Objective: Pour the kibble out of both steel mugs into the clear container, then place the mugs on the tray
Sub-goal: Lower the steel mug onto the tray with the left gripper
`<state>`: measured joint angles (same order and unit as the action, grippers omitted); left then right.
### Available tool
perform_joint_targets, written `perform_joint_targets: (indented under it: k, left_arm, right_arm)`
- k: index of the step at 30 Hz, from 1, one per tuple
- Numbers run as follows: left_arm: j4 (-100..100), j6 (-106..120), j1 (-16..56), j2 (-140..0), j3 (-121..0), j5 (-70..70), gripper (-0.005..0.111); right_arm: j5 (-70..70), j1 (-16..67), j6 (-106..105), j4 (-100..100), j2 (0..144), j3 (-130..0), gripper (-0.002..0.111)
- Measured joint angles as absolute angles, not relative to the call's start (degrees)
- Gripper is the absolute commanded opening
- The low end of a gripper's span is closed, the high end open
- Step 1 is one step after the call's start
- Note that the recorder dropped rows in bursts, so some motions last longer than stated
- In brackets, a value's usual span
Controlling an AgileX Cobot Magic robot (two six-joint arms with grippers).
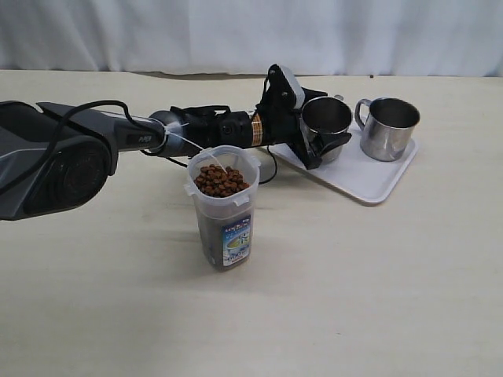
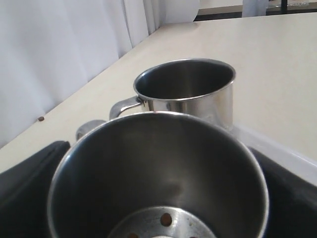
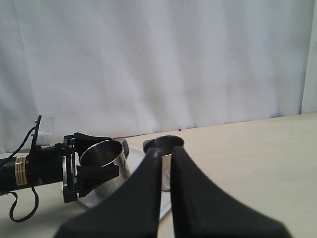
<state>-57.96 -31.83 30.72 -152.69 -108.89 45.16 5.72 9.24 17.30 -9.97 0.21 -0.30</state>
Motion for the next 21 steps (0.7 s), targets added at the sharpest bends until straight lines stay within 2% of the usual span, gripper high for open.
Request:
perform_joint_targets:
  k: [4, 7, 21]
  left_arm:
    - [-57.7, -31.7, 30.9, -152.7, -108.9, 45.2, 0.057]
    - [-57.5, -31.7, 31.1, -152.7, -108.9, 45.2, 0.064]
    - [-57.9, -31.6, 31.3, -152.7, -109.0, 46.0, 0.065]
  right_arm:
    - [5.7, 9.2, 17.3, -10.0, 0.2, -0.3, 0.005]
    - [5.7, 9.2, 17.3, -10.0, 0.2, -0.3, 0.005]
    - [5.7, 9.2, 17.3, -10.0, 0.2, -0.3, 0.005]
